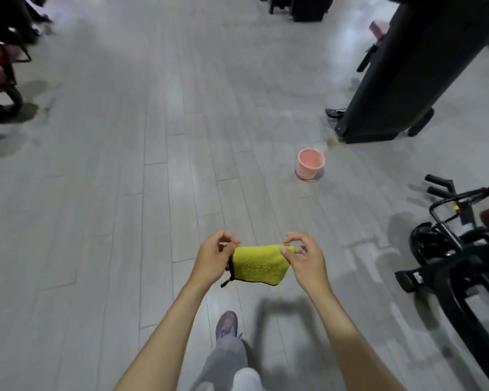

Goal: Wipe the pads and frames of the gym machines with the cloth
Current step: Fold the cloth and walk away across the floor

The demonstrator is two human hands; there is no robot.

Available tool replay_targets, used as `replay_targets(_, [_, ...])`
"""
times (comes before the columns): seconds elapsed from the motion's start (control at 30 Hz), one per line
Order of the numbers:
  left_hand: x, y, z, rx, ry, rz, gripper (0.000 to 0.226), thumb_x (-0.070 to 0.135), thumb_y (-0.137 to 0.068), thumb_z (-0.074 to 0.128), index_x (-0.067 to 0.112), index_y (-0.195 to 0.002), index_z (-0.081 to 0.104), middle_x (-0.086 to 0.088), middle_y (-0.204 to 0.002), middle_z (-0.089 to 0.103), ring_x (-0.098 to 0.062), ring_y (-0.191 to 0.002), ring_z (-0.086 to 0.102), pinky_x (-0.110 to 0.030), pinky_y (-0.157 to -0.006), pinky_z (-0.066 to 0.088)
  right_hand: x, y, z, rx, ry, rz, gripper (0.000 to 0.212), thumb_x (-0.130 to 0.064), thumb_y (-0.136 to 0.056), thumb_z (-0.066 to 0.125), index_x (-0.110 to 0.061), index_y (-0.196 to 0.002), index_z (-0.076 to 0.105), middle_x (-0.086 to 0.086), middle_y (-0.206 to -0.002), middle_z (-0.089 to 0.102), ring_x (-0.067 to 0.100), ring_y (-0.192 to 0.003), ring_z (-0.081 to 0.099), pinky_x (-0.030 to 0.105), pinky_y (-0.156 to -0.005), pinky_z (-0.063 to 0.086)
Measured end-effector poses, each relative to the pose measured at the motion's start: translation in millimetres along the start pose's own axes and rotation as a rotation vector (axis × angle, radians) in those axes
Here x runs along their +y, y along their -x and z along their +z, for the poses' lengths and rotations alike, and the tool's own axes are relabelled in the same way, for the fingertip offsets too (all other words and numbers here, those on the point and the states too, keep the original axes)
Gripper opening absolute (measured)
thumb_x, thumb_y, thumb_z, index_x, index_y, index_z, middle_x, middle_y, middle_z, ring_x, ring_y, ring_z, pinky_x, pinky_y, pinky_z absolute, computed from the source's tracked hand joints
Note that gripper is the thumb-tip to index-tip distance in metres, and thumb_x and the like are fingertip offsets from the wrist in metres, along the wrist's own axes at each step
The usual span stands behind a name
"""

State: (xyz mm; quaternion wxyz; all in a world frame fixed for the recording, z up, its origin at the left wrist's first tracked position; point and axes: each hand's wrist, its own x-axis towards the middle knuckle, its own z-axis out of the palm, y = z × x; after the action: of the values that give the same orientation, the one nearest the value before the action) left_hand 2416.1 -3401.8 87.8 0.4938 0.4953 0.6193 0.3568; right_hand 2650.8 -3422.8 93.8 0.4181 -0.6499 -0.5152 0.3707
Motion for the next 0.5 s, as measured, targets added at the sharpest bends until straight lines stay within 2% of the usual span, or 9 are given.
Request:
replay_targets(0.1, [26.1, -70.1, 2.1, -0.113, -0.048, 0.048, 0.015, 0.015, -0.084, 0.081, 0.025, -0.092, 0.074, 0.004, -0.095, 0.074, -0.018, -0.089, 0.068, -0.029, -0.074, 0.055, -8.4, -66.1, -7.2, -0.08, 0.02, 0.064, 0.033, 0.006, -0.079, 0.081, -0.021, -0.098, 0.074, -0.002, -0.109, 0.073, 0.002, -0.097, 0.068, 0.025, -0.086, 0.055])
replay_targets(0.17, [46.1, -122.5, 4.7, -0.234, -0.208, 0.136, 0.039, 0.026, -0.07, 0.093, 0.028, -0.104, 0.073, 0.008, -0.104, 0.07, -0.009, -0.096, 0.064, -0.02, -0.083, 0.051, -15.0, -111.4, -15.1, -0.174, -0.043, 0.12, 0.041, 0.009, -0.076, 0.083, -0.015, -0.108, 0.073, 0.001, -0.11, 0.073, 0.004, -0.093, 0.071, 0.022, -0.083, 0.057])
replay_targets(0.23, [64.0, -170.4, 14.5, -0.297, -0.433, 0.286, 0.055, 0.02, -0.067, 0.092, 0.024, -0.118, 0.07, 0.005, -0.111, 0.063, -0.009, -0.1, 0.058, -0.009, -0.088, 0.041, -12.3, -152.5, -20.4, -0.182, 0.011, 0.095, 0.049, 0.01, -0.074, 0.084, -0.018, -0.112, 0.072, 0.001, -0.113, 0.072, 0.007, -0.096, 0.072, 0.023, -0.086, 0.058])
replay_targets(0.3, [82.3, -214.4, 30.2, -0.299, -0.557, 0.379, 0.051, 0.005, -0.07, 0.083, 0.016, -0.119, 0.071, 0.0, -0.109, 0.06, -0.011, -0.097, 0.055, -0.002, -0.084, 0.034, -8.9, -193.6, -26.0, -0.167, 0.142, 0.054, 0.05, 0.011, -0.073, 0.082, -0.018, -0.113, 0.074, -0.002, -0.11, 0.069, 0.006, -0.094, 0.069, 0.02, -0.087, 0.056])
replay_targets(0.37, [98.7, -263.9, 47.3, -0.274, -0.6, 0.428, 0.041, -0.006, -0.071, 0.073, 0.013, -0.108, 0.075, -0.001, -0.104, 0.063, -0.016, -0.095, 0.059, -0.006, -0.08, 0.036, -1.0, -240.9, -32.2, -0.124, 0.271, -0.003, 0.042, 0.01, -0.073, 0.08, -0.013, -0.108, 0.077, -0.01, -0.095, 0.064, 0.0, -0.085, 0.063, 0.012, -0.081, 0.05])
replay_targets(0.4, [106.0, -287.7, 55.6, -0.269, -0.624, 0.442, 0.037, -0.007, -0.071, 0.069, 0.012, -0.103, 0.076, -0.001, -0.102, 0.065, -0.019, -0.095, 0.061, -0.012, -0.08, 0.039, 1.9, -264.1, -35.1, -0.094, 0.345, -0.046, 0.033, 0.005, -0.074, 0.08, -0.012, -0.103, 0.079, -0.013, -0.087, 0.061, 0.001, -0.08, 0.06, 0.009, -0.077, 0.044])
replay_targets(0.5, [128.3, -358.4, 78.4, -0.252, -0.686, 0.423, 0.027, 0.002, -0.075, 0.065, 0.023, -0.09, 0.074, 0.005, -0.09, 0.069, -0.023, -0.089, 0.063, -0.034, -0.079, 0.051, 11.2, -334.0, -45.5, 0.04, 0.476, -0.206, 0.012, -0.012, -0.076, 0.075, -0.014, -0.088, 0.075, -0.008, -0.082, 0.063, 0.016, -0.077, 0.055, 0.021, -0.071, 0.032])
